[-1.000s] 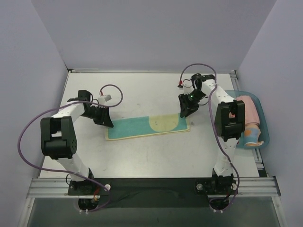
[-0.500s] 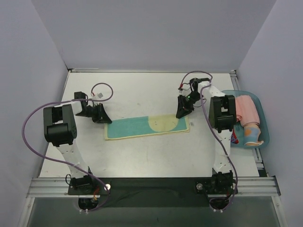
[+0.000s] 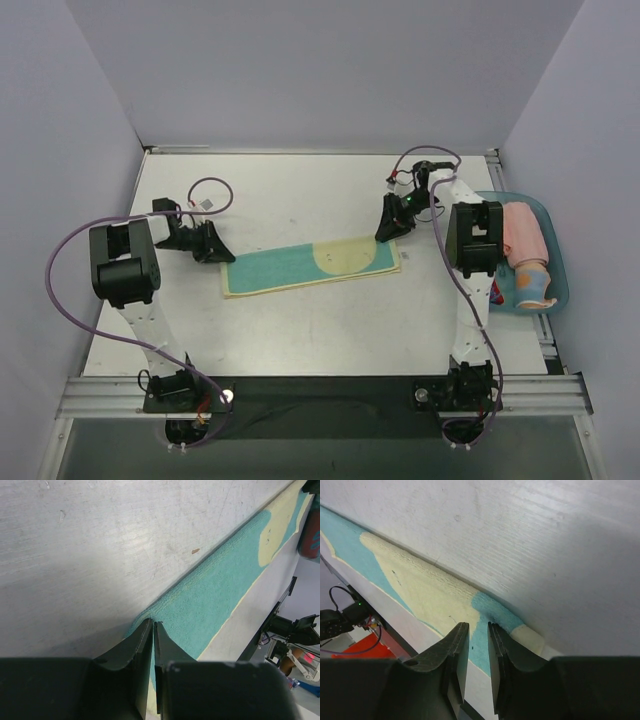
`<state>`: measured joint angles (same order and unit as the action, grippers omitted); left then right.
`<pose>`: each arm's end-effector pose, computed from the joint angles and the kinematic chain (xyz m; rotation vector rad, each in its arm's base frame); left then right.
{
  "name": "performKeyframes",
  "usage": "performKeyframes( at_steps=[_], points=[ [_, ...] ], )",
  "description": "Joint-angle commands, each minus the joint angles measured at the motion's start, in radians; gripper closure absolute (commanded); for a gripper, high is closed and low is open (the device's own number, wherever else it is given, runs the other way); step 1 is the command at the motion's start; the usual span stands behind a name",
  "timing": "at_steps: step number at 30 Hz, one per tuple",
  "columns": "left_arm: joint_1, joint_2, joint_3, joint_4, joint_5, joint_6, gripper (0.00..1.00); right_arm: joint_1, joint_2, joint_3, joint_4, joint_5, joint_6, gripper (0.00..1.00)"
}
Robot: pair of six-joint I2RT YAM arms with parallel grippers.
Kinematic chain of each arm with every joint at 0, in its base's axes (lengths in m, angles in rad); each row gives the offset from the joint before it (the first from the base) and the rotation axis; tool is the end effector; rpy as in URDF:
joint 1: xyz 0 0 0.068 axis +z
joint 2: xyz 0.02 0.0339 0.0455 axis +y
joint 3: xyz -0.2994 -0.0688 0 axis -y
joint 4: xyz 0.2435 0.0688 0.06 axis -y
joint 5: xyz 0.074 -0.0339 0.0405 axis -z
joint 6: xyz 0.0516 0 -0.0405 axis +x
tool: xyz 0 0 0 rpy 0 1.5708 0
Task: Roll the towels
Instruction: Fold the towel
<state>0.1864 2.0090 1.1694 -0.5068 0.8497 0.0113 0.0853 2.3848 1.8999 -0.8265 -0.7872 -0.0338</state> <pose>0.3790 0.0320 0.1381 -0.0958 2.6145 -1.1473 0.5044 0.0798 0.1519 -0.3058 2.6786 1.1266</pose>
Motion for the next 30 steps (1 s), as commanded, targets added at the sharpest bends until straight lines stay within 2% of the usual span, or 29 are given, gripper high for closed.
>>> performKeyframes(
  at_steps=[1, 16, 18, 19, 20, 22, 23, 24, 26, 30],
  points=[
    [0.024, 0.013, 0.01, -0.013, -0.071, 0.042, 0.83, -0.038, -0.061, 0.001, -0.048, -0.066, -0.032, 0.77],
    [0.024, 0.011, 0.001, -0.036, -0.058, 0.072, 0.82, -0.036, 0.025, 0.05, -0.051, 0.074, -0.011, 0.77],
    [0.024, -0.007, -0.005, -0.039, -0.006, 0.084, 0.77, -0.038, -0.008, 0.047, -0.053, 0.078, -0.023, 0.76],
    [0.024, -0.039, -0.007, -0.041, 0.009, 0.094, 0.7, -0.038, -0.06, 0.042, -0.053, 0.088, -0.028, 0.74],
    [0.019, -0.061, -0.013, -0.041, 0.032, 0.099, 0.67, -0.038, -0.088, 0.038, -0.054, 0.095, -0.031, 0.73],
    [0.018, -0.13, -0.027, -0.039, 0.045, 0.108, 0.6, -0.039, -0.18, 0.007, -0.054, 0.111, -0.038, 0.67],
    [0.016, -0.156, -0.033, -0.039, 0.046, 0.113, 0.5, -0.038, -0.209, -0.01, -0.054, 0.141, -0.041, 0.64],
    [0.018, -0.2, -0.04, -0.039, 0.045, 0.118, 0.46, -0.038, -0.234, -0.04, -0.053, 0.157, -0.041, 0.57],
    [0.018, -0.245, -0.048, -0.051, 0.032, 0.136, 0.42, -0.035, -0.286, -0.076, -0.054, 0.215, -0.046, 0.56],
    [0.019, -0.34, -0.073, -0.058, -0.006, 0.156, 0.41, -0.012, -0.312, -0.153, -0.054, 0.312, -0.074, 0.55]
  ],
)
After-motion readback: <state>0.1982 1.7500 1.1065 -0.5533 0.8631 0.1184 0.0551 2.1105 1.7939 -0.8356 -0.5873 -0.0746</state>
